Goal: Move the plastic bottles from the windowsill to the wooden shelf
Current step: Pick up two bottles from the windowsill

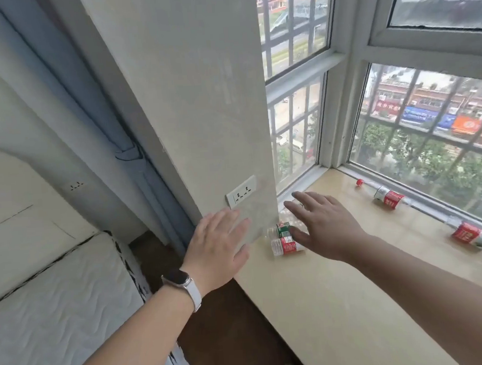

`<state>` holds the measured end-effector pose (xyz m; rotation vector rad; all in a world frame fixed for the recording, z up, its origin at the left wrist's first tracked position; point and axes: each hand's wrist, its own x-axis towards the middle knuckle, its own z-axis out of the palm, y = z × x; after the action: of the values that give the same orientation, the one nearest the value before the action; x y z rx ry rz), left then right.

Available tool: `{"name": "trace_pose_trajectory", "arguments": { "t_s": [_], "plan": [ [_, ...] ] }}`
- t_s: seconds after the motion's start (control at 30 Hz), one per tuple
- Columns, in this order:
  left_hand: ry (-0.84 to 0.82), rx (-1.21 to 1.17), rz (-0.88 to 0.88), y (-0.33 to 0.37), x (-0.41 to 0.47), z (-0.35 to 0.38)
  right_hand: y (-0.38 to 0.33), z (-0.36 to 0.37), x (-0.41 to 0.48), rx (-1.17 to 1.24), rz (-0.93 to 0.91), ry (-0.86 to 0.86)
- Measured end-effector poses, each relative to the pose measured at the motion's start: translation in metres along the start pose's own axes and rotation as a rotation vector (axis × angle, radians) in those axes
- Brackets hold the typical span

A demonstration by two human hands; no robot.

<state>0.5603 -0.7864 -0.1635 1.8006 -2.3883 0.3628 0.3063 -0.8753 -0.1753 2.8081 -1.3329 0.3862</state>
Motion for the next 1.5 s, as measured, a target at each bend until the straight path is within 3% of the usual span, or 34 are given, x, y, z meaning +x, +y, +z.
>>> {"name": "trace_pose_trajectory", "arguments": {
  "t_s": [0.43,0.7,0.83,1.0,1.23,1.5],
  "plan": [
    [-0.018,-0.097,0.203,0.025,0.15,0.063,0.111,0.03,0.022,0.018,0.204,-0.063],
    [-0.166,-0.21,0.3,0.038,0.216,0.131,0.159,0.054,0.007,0.006,0.356,-0.128],
    [-0.165,-0.273,0.359,0.048,0.249,0.163,0.181,0.077,0.007,0.006,0.452,-0.197],
    [-0.278,-0.299,0.327,0.042,0.285,0.219,0.21,0.121,0.018,0.006,0.528,-0.325],
    [-0.522,-0.357,0.154,0.041,0.311,0.324,0.247,0.208,0.028,0.093,0.63,-0.449],
    [-0.677,-0.484,-0.073,0.056,0.321,0.421,0.26,0.288,0.023,0.217,0.803,-0.48]
  ]
}}
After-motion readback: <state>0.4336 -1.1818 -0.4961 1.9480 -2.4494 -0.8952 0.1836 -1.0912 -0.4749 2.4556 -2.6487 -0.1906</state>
